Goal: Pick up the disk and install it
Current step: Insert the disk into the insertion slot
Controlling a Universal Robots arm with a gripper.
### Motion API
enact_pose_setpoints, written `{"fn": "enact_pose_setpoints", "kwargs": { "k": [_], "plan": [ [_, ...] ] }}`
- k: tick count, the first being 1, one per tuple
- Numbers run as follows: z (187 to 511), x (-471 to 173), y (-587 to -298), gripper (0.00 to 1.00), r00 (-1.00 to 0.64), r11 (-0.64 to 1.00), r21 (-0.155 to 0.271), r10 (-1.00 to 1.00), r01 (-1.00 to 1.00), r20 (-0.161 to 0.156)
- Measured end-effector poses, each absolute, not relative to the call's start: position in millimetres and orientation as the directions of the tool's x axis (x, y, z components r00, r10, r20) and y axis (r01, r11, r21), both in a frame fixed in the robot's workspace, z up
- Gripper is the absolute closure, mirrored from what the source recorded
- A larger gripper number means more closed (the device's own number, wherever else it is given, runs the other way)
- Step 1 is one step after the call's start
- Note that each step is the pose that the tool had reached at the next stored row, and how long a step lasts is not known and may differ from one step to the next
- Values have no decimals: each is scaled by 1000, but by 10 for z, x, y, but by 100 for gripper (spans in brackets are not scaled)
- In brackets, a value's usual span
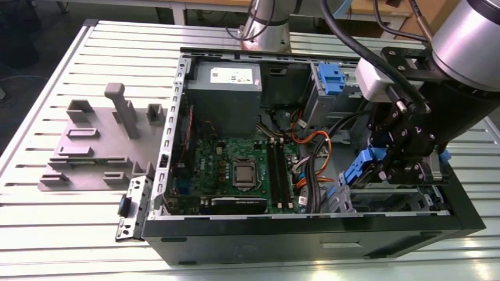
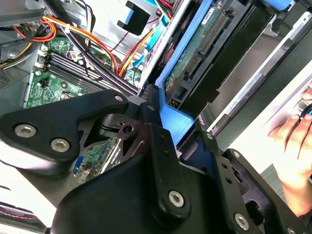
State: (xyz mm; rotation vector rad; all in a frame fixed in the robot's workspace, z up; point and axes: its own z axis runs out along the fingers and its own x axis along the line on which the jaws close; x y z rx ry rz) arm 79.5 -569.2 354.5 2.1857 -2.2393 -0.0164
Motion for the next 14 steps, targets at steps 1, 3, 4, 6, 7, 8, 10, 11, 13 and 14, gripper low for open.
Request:
{"fn": "enact_pose_setpoints", "kwargs": {
  "k": [1,3,4,6,7,8,10,11,13,14],
  "plan": [
    [3544,795,-5692,64,-24,24,16,-1000,-1000,2],
    [3544,795,-5692,64,-24,24,16,-1000,-1000,1],
    [3544,795,-5692,64,-24,24,16,-1000,-1000,1],
    [3544,795,-5692,62,-24,24,16,-1000,-1000,2],
    [3544,795,-5692,62,-24,24,16,-1000,-1000,2],
    [3543,795,-5692,56,-24,24,16,-1000,-1000,1],
    [3544,795,-5692,56,-24,24,16,-1000,-1000,2],
    [3544,795,-5692,56,-24,24,16,-1000,-1000,2],
    [3544,795,-5692,56,-24,24,16,-1000,-1000,2],
    [3543,795,-5692,56,-24,24,16,-1000,-1000,2]
  ]
}}
